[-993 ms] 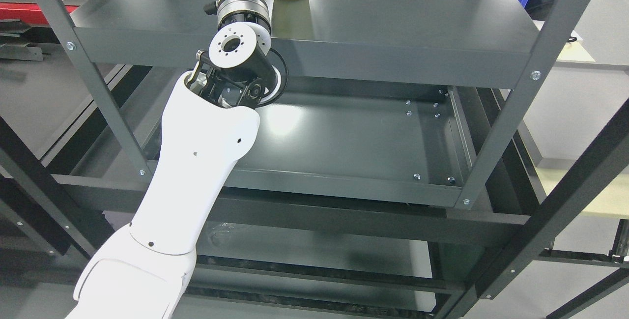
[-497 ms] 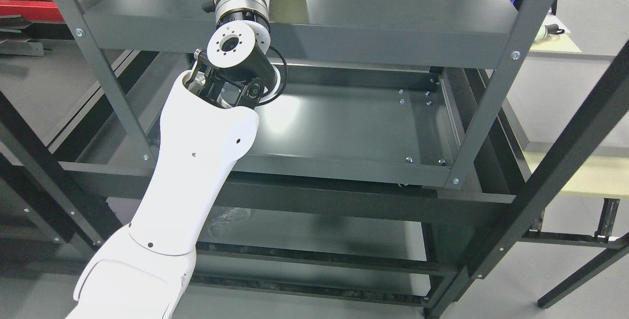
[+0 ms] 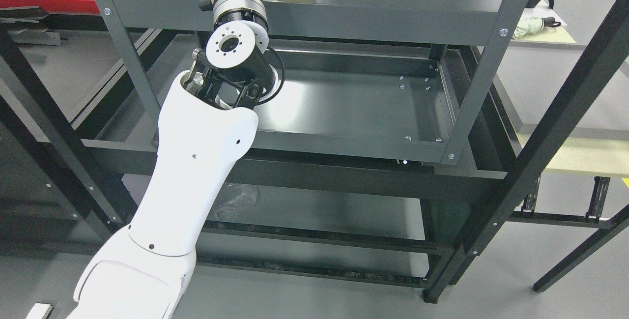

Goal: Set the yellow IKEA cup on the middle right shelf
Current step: 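Withdraw the left hand down from the shelf, leaving the cup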

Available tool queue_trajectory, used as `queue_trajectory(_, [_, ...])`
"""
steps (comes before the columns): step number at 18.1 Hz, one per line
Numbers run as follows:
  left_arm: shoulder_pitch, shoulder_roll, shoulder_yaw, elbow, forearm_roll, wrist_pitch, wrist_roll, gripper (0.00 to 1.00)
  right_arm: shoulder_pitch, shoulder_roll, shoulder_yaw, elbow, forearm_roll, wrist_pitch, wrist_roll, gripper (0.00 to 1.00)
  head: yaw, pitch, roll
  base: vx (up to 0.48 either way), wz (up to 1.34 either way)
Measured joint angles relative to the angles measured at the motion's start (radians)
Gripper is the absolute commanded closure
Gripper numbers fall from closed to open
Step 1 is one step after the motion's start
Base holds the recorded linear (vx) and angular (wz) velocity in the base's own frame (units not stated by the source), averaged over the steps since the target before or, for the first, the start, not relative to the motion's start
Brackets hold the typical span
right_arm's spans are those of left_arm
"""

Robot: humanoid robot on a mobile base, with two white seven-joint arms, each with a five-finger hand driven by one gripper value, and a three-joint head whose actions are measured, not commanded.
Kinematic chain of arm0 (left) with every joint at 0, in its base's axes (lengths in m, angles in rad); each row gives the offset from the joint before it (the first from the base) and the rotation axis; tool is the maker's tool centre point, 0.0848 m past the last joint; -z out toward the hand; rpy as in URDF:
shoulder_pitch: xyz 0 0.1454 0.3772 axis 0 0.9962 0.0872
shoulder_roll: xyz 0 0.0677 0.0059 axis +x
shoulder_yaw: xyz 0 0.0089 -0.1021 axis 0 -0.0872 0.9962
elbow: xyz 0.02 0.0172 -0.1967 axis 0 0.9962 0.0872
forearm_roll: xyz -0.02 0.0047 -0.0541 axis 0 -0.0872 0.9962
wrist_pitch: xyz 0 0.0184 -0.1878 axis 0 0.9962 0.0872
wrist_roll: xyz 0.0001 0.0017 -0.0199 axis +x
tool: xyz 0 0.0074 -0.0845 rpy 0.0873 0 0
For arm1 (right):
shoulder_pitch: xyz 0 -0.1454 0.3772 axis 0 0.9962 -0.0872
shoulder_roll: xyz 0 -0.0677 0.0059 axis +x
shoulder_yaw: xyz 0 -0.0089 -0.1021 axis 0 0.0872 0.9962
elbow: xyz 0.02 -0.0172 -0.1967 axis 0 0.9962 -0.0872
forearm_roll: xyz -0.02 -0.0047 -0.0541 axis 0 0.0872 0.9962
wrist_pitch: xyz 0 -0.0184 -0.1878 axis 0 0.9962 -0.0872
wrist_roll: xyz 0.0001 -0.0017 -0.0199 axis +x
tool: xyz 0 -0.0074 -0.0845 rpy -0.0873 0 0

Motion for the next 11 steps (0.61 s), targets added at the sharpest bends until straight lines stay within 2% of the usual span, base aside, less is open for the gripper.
queue_trajectory(7, [0.018,0.0,-0.012,-0.016,-0.058,0.008,-0.018,0.01,0.0,0.0,0.0,0.0,0.0,0.0,0.0,0.01,0.0,0.0,0.0,-0.143,0.1])
queue_trajectory(11, [0.052,0.0,-0.034,-0.048,-0.07,0.008,-0.049,0.01,0.0,0.0,0.0,0.0,0.0,0.0,0.0,0.01,0.0,0.0,0.0,-0.056,0.23])
